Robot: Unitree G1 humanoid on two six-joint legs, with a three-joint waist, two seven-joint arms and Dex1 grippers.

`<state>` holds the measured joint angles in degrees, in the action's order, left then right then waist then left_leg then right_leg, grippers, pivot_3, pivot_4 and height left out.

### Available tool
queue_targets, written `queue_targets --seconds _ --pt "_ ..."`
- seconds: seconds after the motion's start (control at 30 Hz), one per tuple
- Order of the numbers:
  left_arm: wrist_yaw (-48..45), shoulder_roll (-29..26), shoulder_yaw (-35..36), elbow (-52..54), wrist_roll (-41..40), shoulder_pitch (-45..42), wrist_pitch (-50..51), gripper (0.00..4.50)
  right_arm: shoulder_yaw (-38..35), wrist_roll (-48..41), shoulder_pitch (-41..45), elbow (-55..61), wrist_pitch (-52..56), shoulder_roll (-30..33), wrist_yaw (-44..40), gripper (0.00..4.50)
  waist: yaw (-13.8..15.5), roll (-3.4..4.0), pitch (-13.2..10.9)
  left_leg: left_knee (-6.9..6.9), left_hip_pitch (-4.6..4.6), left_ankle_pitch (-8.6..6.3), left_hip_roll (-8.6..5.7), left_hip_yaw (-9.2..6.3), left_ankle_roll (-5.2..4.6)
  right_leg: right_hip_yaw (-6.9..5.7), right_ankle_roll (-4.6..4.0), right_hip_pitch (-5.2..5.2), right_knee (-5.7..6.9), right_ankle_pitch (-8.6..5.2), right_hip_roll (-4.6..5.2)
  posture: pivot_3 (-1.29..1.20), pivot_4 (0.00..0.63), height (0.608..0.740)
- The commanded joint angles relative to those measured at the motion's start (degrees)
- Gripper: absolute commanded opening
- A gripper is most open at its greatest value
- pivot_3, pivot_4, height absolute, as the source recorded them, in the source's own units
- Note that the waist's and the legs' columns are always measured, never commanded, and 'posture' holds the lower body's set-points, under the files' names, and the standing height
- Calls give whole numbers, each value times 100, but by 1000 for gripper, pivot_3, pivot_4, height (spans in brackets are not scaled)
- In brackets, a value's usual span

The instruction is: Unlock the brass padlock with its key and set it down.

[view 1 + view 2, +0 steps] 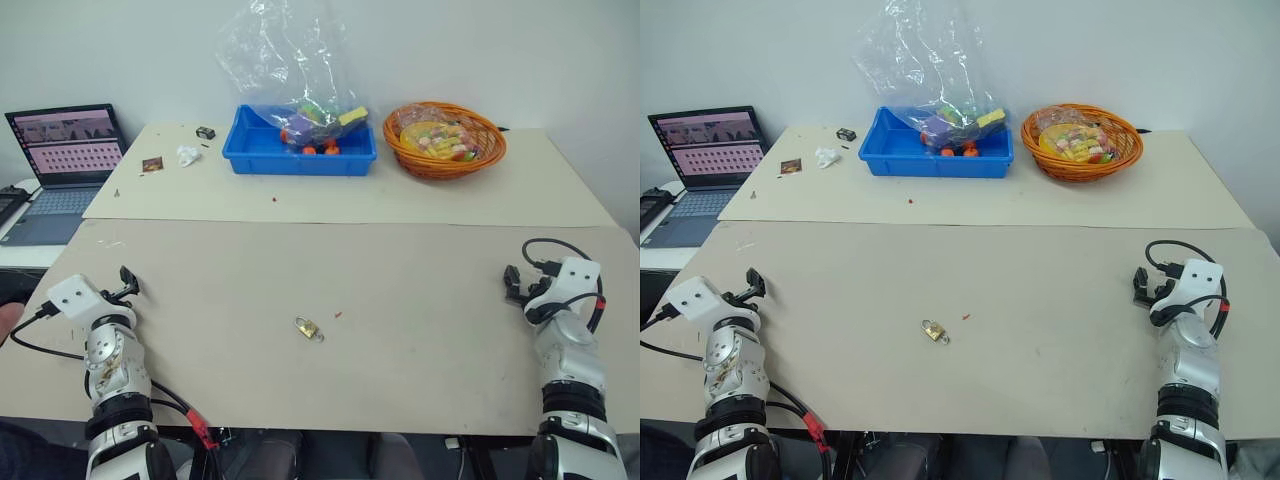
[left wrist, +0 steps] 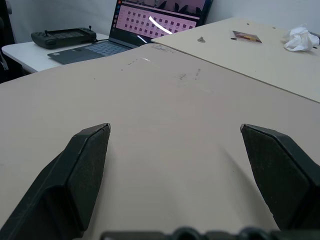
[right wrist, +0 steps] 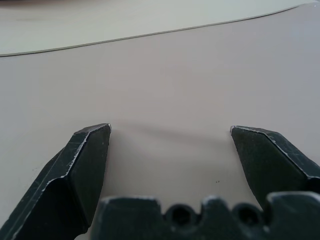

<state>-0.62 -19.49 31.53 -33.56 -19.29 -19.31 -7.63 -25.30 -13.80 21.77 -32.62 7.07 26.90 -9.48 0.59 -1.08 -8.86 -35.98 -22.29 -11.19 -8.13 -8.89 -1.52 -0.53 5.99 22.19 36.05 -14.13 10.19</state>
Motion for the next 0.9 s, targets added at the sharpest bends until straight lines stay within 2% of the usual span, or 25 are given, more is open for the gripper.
queue_targets --seconds 0.03,0.23,0.3,0.43,0.53,0.6,0.67,0.7,0.83,0.9 --pt "-111 159 -110 -54 -89 -18 125 4441 108 -41 -22 -81 94 -137 -56 4500 0 0 0 0 0 0 0 0 0 0 0 0 0 0 0 0 150 740" --pt "-213 247 -81 -356 -195 -141 239 4441 101 19 -13 -140 155 -77 31 4500 10 3 2 0 4 0 0 0 1 -2 0 0 -1 0 1 0 150 740" --pt "-443 280 -151 -327 -276 -199 397 4441 228 -89 -52 73 287 -59 -353 4500 12 3 2 0 6 -1 0 0 1 -3 0 0 0 0 1 0 150 740" --pt "-1226 355 -605 247 -314 -101 818 4441 989 -468 -517 1291 1210 162 -1937 4500 62 23 1 0 -3 -1 0 -2 2 -10 0 1 -1 0 3 0 150 740" --pt "-2174 239 -1348 1524 -517 217 1685 4441 1924 -1707 -1707 4102 2390 1410 -4273 4500 102 46 -3 -8 -50 0 -4 -2 2 -19 0 9 -10 -1 6 0 150 740" --pt "-2662 -12 -1772 2253 -576 360 2194 4441 1796 -2823 -2273 5609 2780 2202 -5420 4500 83 49 -6 -14 -100 0 -7 -3 -1 -20 2 52 -27 -1 4 0 150 740" --pt "-3175 -344 -2069 2938 -797 410 2740 4441 1408 -3842 -2090 6167 3233 2502 -5655 4500 -28 28 -30 -20 -145 -5 -6 -2 -11 -16 2 98 -28 -1 1 0 150 740" --pt "-3506 -550 -2214 3273 -924 414 2963 4441 1340 -4071 -1888 6270 3356 2566 -5626 4500 -97 13 -57 -34 -145 0 -2 1 -31 -12 -1 102 -21 0 -5 0 150 740" --pt "-4479 -1233 -2588 4088 -1328 263 3645 4441 1468 -4160 -1549 6480 3524 2773 -5579 4500 -111 -22 -79 -31 -144 -22 16 -2 -9 -12 -4 104 -30 1 -21 0 150 740" --pt "-5283 -1705 -2881 4441 -1502 15 3845 4441 1632 -4093 -1395 6503 3555 2732 -5474 4500 -64 -28 -94 -23 -146 -20 25 -6 -11 -19 -9 110 -32 -2 -30 0 150 740"
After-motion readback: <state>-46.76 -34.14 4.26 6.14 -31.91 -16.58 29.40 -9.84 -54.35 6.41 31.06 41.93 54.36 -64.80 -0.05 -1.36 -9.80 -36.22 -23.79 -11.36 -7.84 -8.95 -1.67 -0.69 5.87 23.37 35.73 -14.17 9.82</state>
